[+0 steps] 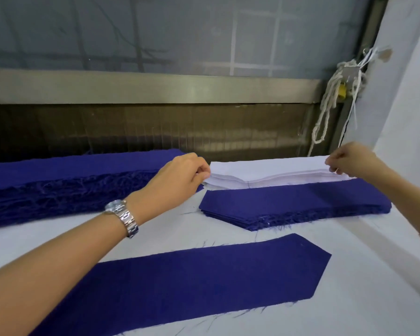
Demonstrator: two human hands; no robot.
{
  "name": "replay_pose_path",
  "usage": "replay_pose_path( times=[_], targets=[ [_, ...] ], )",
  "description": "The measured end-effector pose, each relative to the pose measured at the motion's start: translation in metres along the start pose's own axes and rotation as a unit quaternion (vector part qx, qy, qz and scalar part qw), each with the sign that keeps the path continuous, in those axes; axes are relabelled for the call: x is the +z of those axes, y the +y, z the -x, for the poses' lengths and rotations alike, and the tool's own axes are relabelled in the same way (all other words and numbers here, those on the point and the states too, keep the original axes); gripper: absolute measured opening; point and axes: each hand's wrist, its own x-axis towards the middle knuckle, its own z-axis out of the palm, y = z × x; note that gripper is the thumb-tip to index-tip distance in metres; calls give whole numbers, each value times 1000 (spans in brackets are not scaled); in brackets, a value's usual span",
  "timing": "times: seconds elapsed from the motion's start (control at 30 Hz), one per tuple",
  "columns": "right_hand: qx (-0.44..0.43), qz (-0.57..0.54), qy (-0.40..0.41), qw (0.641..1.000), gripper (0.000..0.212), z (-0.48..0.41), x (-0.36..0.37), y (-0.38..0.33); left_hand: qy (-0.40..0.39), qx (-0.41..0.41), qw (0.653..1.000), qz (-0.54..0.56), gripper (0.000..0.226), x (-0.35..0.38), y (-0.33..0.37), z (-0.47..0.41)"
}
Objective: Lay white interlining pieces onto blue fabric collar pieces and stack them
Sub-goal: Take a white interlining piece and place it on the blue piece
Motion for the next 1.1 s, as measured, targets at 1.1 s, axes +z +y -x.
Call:
replay_pose_path(
  times=[1.1],
  targets=[
    [55, 114, 132, 983, 19, -92, 27, 78, 19, 2, 992, -122, 22, 67, -5, -89]
  ],
)
